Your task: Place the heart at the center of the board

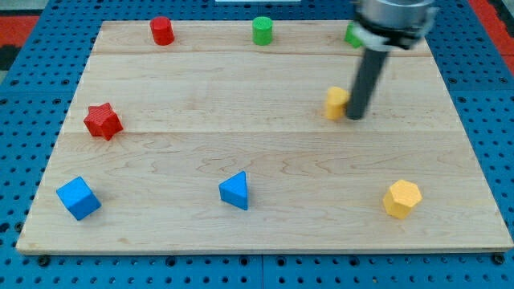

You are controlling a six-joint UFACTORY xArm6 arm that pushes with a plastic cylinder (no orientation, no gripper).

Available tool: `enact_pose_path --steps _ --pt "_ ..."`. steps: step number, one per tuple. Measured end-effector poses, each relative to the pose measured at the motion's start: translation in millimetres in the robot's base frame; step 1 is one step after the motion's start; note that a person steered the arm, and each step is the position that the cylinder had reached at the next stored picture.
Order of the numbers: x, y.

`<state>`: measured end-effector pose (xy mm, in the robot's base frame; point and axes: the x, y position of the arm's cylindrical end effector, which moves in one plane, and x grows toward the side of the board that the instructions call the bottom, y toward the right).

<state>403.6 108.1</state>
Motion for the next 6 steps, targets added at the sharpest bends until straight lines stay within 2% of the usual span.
enact_pose_path --steps 2,3,4,5,6 --pt "-57.9 -8.1" --pt "-21.6 -44.5" --pt "-18.6 -17.3" --pt "-4.1 -32.3" --pt "-12.5 -78.5"
